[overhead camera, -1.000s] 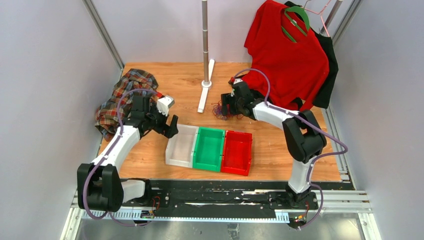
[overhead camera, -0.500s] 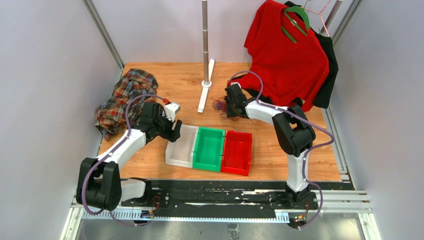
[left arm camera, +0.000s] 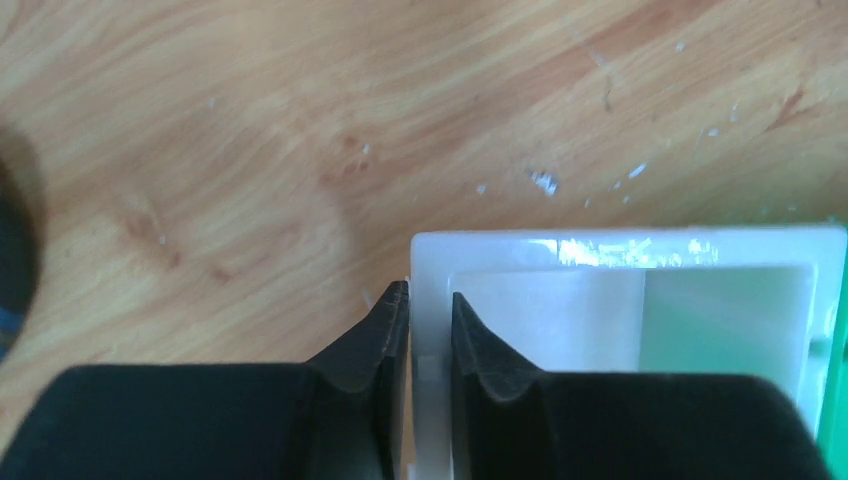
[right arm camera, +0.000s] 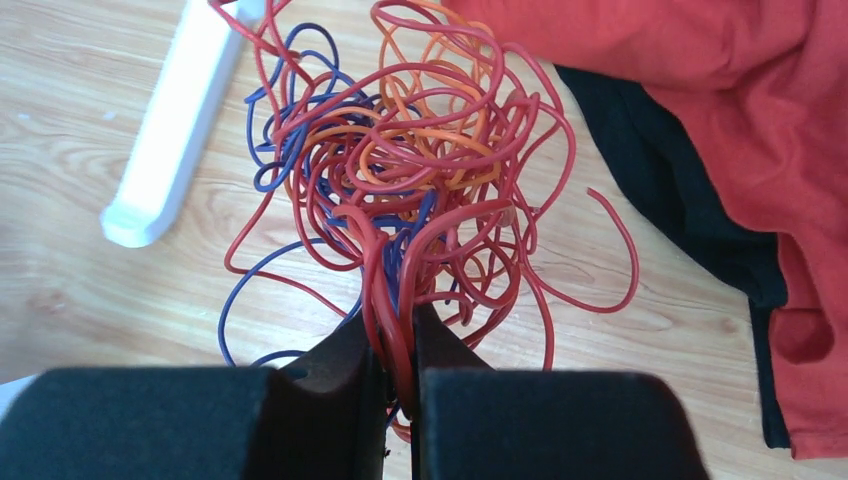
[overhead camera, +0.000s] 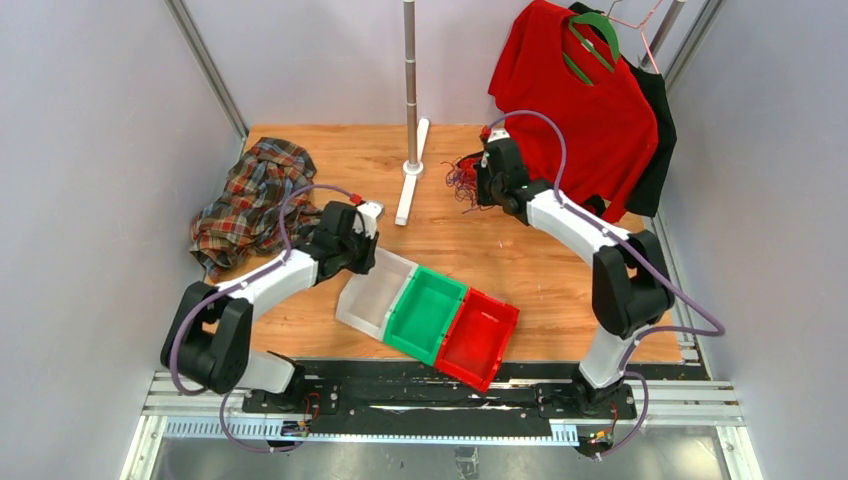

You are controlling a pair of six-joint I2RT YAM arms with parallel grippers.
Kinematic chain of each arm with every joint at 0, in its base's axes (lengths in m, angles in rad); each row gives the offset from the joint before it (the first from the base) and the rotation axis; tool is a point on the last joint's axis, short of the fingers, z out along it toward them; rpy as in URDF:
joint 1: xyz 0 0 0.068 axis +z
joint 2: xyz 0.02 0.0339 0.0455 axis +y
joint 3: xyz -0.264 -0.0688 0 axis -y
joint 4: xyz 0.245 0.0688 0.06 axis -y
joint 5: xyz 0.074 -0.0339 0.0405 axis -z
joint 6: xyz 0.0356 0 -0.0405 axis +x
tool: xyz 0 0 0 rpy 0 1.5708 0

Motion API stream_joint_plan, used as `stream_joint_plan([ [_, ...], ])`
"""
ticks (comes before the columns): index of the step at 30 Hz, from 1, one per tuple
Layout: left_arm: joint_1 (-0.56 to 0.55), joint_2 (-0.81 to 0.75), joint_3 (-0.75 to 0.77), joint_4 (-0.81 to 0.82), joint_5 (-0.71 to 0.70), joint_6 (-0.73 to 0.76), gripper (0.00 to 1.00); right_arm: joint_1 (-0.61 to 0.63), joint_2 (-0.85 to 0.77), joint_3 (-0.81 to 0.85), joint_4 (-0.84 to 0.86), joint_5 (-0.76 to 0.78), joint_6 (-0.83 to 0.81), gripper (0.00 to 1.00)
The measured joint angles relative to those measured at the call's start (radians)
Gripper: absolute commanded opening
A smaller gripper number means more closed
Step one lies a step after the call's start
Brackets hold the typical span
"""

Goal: Untangle the cables

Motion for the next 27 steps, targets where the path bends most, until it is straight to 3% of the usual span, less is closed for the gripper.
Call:
stream_joint_plan([
  [7,-0.091,0.158,0.141,0.027,-0.121,-0.131,0.07,0.000,-0.124,-0.001,-0.003,-0.037,-0.027,0.01],
  [19,-0.132,0.296,0.313,0.024,-0.365,-0.415,0.03,0.016,-0.385,-0.195,-0.008,-0.117,-0.026,0.01],
  [27,-0.162,0.329,0.329,0.008,-0.459,-0.533,0.04,0.163,-0.474,-0.294,-0.074,-0.161,-0.027,0.01],
])
